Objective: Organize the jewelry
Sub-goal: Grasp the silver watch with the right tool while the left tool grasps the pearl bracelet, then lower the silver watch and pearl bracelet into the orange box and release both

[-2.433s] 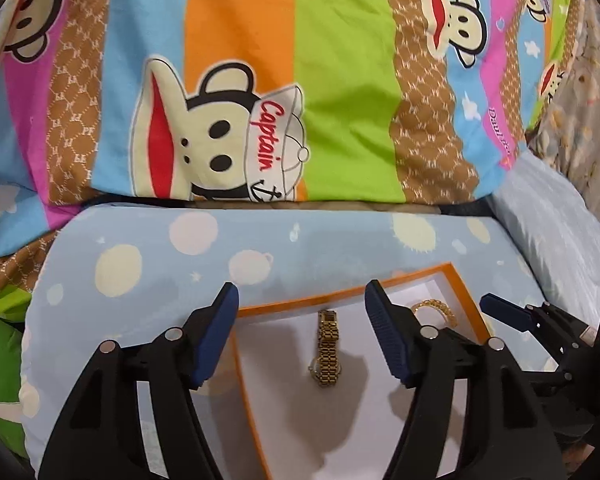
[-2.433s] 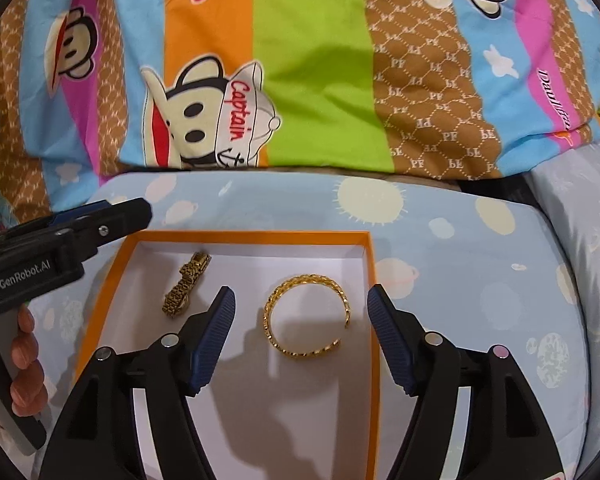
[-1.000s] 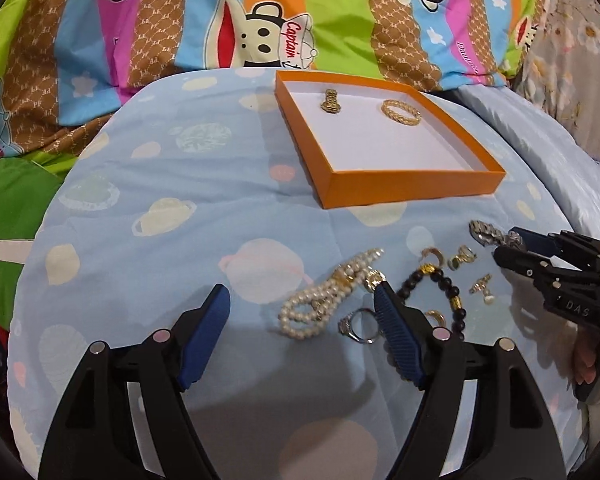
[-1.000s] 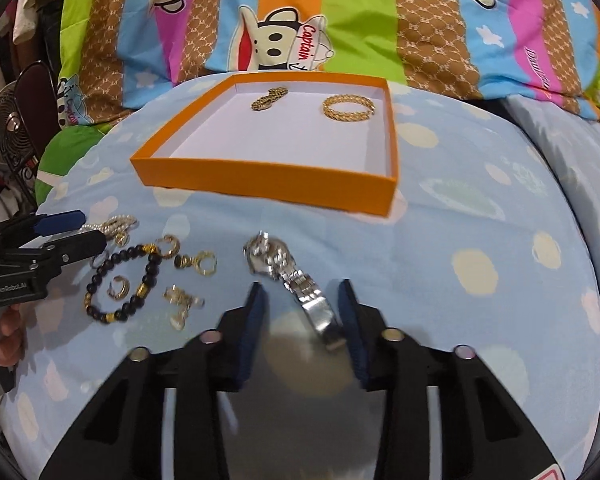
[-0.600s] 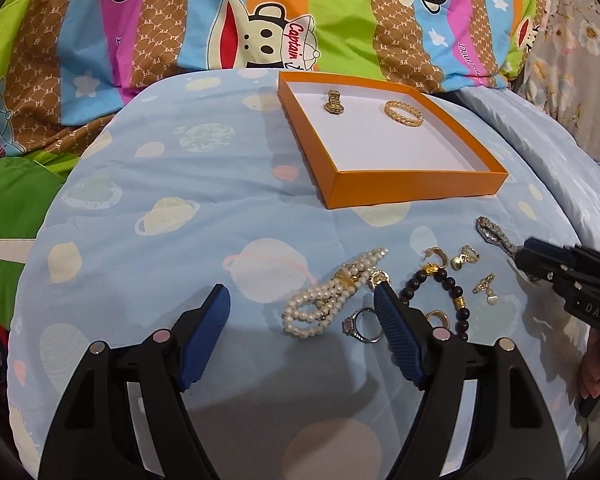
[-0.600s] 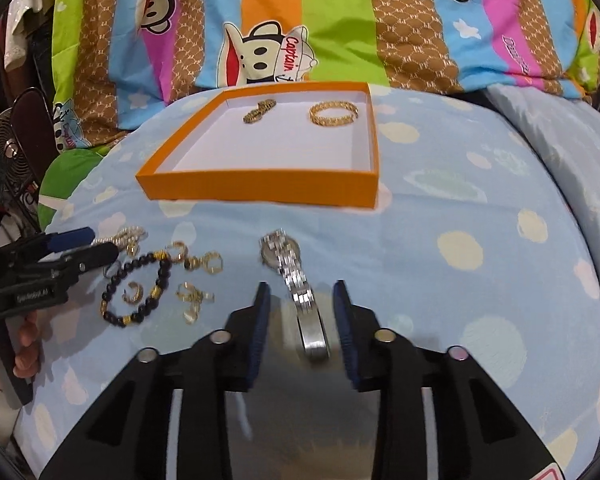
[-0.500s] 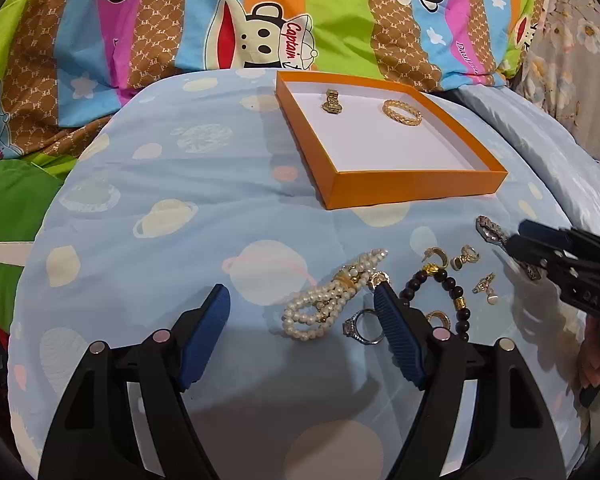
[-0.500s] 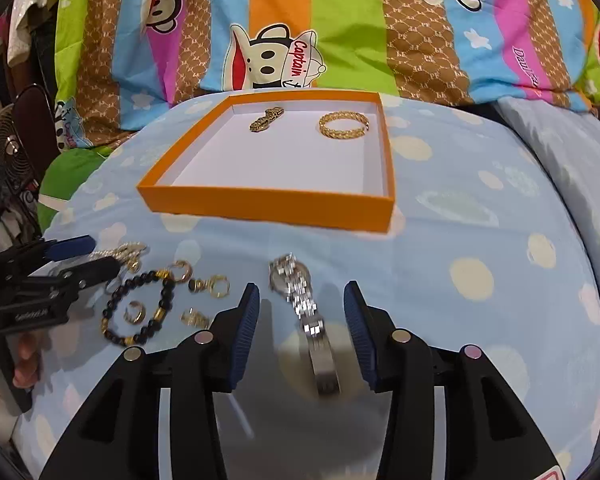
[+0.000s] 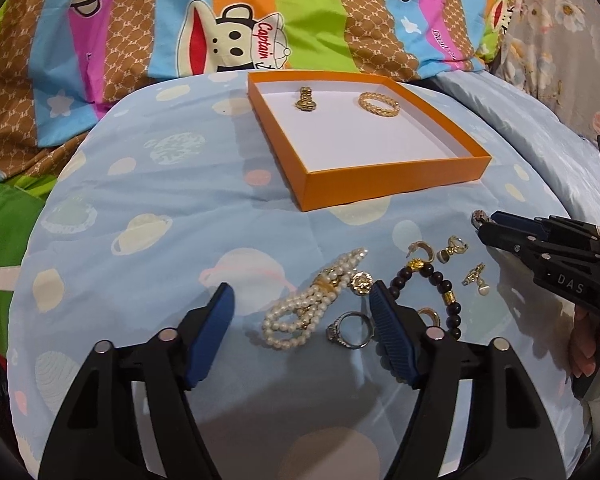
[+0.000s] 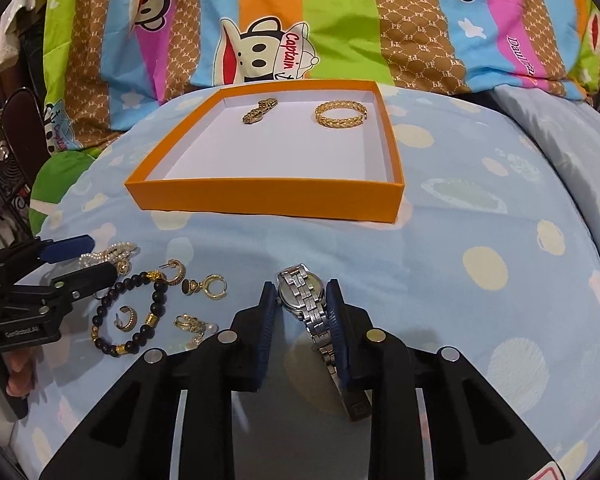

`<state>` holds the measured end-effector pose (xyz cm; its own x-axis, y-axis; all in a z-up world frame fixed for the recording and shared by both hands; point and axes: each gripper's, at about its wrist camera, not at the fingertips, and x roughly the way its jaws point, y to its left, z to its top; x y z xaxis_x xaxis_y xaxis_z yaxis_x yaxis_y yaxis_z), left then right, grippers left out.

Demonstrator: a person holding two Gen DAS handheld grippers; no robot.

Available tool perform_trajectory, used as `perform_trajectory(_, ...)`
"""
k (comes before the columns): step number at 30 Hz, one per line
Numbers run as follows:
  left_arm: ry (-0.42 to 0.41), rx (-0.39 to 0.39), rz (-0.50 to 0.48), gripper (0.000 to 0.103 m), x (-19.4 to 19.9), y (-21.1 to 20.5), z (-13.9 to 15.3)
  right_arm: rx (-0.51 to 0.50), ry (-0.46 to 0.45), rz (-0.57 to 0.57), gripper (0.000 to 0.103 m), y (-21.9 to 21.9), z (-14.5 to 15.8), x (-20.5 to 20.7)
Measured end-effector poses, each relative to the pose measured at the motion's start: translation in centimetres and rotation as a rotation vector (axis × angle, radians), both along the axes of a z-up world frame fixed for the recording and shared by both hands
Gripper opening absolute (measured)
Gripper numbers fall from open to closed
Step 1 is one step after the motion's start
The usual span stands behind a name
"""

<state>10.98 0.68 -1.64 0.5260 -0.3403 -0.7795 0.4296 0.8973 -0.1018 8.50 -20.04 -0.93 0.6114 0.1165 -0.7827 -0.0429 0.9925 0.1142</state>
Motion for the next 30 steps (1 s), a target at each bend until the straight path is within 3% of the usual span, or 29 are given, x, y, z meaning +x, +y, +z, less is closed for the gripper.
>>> perform_trajectory(9,0.018,-0.053,-0.024,0.016,-0.3,-0.3,0.1,0.018,-0.002,-0.010,0.024,-0.1,0.1,-0.3)
perform_trajectory(19,0.016,-0.086,0.004,0.015,-1.4,-0.5,1.0,0.053,-0.038,-0.034,0.024,-0.4,0.9,-1.5)
perform_trajectory(30,-0.078,-0.191,-0.042,0.015,-1.8,-1.0,8.0,0.108,-0.155,-0.053,0.024,-2.3,6.1,-2.5)
